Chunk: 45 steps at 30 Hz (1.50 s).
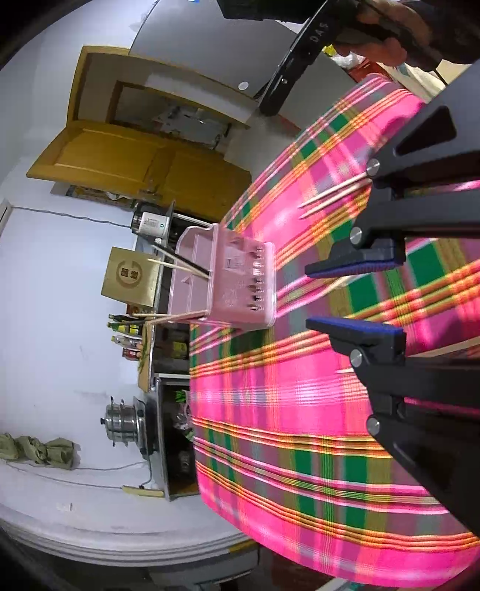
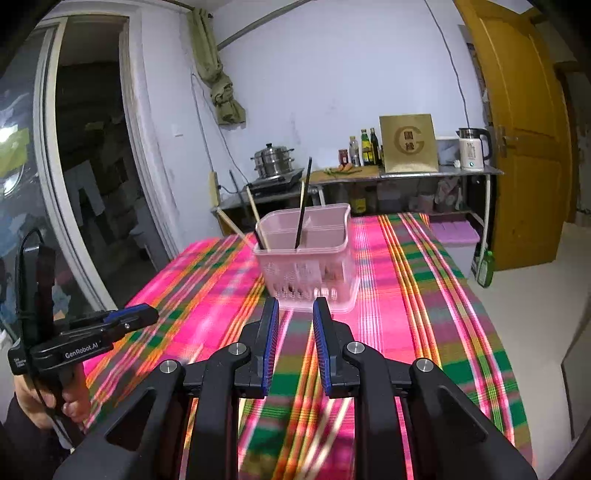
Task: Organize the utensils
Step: 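Move both open tools back down to the chopsticks on the cloth, then grasp a wooden chopstick with the left tool while the right tool grasps another wooden chopstick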
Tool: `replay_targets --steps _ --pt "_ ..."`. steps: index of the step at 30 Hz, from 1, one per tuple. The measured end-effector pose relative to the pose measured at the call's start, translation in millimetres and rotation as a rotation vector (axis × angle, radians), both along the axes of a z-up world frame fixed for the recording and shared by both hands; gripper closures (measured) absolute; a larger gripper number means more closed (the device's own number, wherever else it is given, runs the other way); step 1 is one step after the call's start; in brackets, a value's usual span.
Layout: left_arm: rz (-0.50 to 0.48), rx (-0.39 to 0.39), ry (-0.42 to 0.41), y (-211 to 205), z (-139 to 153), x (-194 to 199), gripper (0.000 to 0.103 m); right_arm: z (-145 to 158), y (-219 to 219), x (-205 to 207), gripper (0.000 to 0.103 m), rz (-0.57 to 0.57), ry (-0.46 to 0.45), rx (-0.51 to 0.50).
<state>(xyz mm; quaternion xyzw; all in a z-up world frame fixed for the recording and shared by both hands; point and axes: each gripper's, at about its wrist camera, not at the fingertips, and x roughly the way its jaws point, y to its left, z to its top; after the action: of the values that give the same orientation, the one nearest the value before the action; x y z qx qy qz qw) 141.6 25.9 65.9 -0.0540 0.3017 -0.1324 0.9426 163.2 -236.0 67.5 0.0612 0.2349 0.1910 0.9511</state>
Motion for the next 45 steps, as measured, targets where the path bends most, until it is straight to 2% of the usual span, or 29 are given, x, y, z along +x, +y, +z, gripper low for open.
replay_targets --steps 5,11,23,34,45 --pt "0.005 -0.025 0.021 2 -15 -23 0.081 -14 -8 -23 0.084 -0.005 0.021 0.02" --pt "-0.004 -0.016 0.041 -3 -26 -38 0.081 -34 -11 -36 0.084 -0.009 0.068 0.024" --pt "0.015 -0.015 0.092 0 -48 -36 0.078 -53 -13 -30 0.084 -0.019 0.114 0.007" --pt "0.066 0.048 0.133 13 -61 -3 0.074 -66 -12 6 0.084 -0.068 0.175 -0.052" --pt "0.087 0.095 0.259 23 -81 58 0.074 -88 -9 72 0.084 -0.09 0.309 -0.119"
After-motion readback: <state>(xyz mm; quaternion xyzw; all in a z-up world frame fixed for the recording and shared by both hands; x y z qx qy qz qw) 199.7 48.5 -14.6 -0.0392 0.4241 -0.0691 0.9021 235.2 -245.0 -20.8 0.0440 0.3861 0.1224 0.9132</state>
